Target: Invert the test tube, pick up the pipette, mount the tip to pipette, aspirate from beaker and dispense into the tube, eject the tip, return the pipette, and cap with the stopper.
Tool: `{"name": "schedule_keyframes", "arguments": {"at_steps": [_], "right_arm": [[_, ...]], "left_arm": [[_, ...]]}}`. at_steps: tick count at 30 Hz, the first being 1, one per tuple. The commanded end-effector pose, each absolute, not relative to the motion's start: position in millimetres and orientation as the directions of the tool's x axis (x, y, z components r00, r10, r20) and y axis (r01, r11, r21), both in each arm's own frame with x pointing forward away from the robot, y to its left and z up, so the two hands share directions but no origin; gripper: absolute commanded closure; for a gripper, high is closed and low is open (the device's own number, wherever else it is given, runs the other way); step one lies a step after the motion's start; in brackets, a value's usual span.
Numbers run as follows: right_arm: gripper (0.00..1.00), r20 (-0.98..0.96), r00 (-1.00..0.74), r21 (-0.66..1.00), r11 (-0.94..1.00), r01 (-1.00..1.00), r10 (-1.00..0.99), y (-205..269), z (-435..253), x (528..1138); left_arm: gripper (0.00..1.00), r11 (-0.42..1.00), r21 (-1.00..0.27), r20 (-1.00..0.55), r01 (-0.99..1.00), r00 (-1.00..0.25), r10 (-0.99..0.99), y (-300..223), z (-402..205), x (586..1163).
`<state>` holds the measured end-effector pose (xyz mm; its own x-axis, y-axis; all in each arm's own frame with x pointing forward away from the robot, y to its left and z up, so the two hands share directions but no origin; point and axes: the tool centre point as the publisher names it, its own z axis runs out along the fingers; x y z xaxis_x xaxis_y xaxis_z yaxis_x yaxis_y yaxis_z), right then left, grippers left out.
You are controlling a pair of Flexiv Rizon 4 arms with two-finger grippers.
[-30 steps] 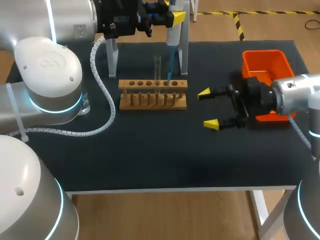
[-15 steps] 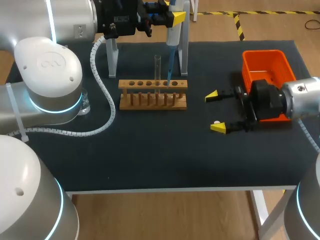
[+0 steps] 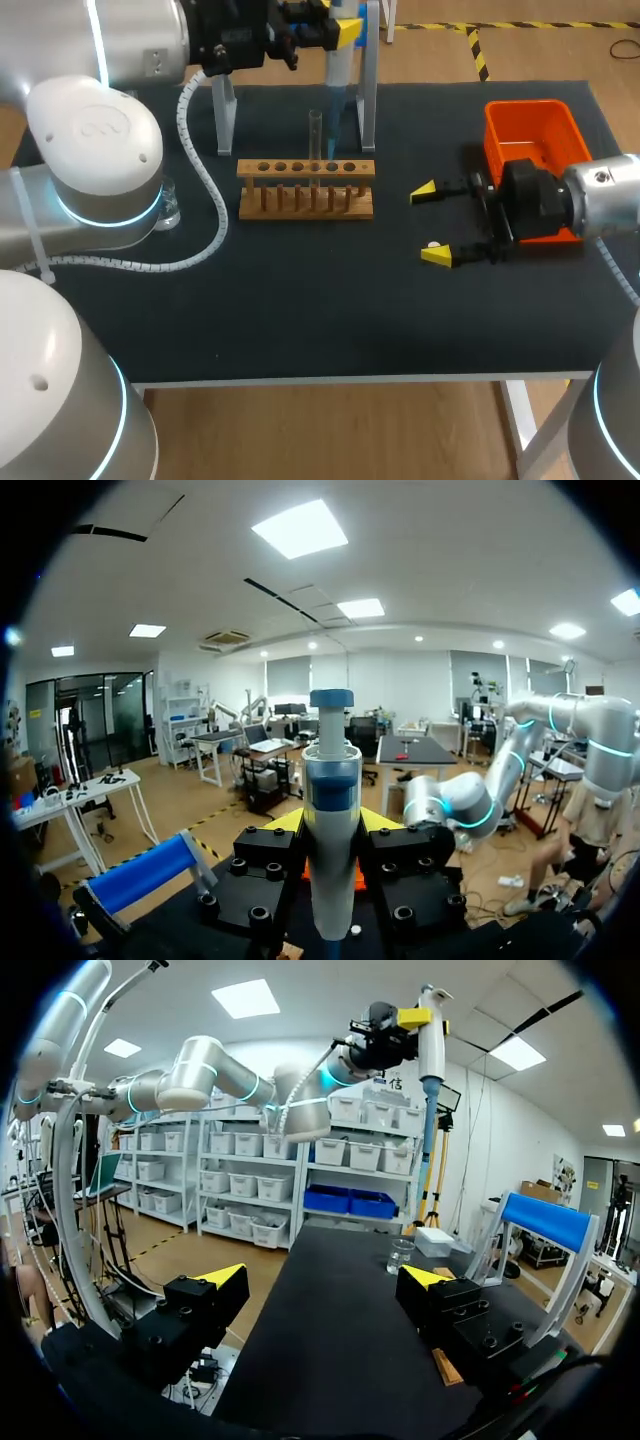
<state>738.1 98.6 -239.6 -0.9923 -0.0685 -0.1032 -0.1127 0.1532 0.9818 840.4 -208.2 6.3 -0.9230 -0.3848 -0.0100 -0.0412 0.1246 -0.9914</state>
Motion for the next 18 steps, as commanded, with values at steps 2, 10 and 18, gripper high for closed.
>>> {"name": "schedule_keyframes", "arguments": {"at_steps": [2,10,18], "right_arm": [[0.0,-0.104,-0.992,0.982,0.154,-0.113,-0.067,98,-239,737],[0.0,-0.104,-0.992,0.982,0.154,-0.113,-0.067,98,-239,737],[0.0,-0.104,-0.992,0.982,0.154,-0.113,-0.067,98,-239,737]], "left_arm": [[1.0,0.125,-0.992,-0.024,-0.032,-0.905,-0.426,-167,-1,844],[1.0,0.113,-0.993,-0.027,-0.038,-0.853,-0.522,-97,-17,870],[1.0,0.125,-0.99,-0.028,-0.064,-0.78,-0.625,-32,-32,879]]}}
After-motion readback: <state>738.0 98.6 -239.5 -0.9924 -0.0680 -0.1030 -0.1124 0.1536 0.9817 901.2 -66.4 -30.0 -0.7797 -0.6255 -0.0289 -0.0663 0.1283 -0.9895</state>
